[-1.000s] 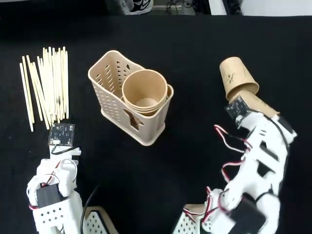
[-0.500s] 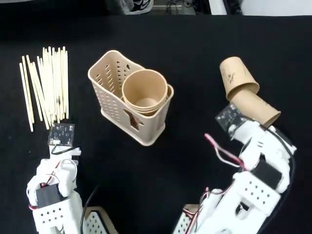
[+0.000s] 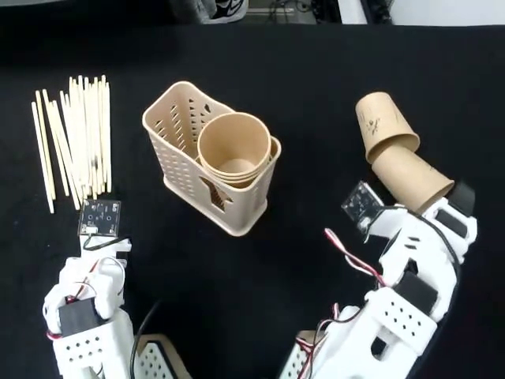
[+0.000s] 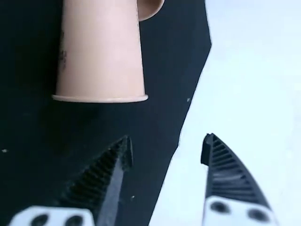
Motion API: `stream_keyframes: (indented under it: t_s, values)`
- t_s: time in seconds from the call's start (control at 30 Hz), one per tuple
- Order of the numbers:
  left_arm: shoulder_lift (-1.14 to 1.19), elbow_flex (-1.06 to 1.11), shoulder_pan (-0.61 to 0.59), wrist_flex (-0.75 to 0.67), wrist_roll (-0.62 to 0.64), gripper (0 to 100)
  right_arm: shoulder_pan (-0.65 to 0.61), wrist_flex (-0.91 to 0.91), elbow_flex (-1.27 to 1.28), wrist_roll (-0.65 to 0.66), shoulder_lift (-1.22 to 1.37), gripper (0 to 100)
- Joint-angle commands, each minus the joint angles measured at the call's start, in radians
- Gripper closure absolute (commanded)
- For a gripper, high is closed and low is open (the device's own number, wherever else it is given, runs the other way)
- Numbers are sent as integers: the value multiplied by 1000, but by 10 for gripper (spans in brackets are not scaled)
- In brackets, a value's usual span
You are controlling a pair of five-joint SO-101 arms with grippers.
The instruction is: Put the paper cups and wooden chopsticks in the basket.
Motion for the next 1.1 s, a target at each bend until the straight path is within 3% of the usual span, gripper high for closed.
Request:
stream_keyframes:
  t_s: [0.0,0.37,0.67,0.83,0.97,1.07]
  values:
    - [-2,18,4,5,-6,967,11,-63,-33,28,79,743]
    - [-2,18,4,5,-6,967,49,-129,-380,18,677,743]
    - [-2,18,4,5,-6,967,-23,-611,-418,-29,1079,765]
    - [-2,18,4,5,-6,967,-21,-835,-506,-37,1357,843]
    - [-2,18,4,5,-6,967,6,-1002,-467,-37,1429,989]
    - [-2,18,4,5,-6,967,25,-1149,-377,-37,1417,986]
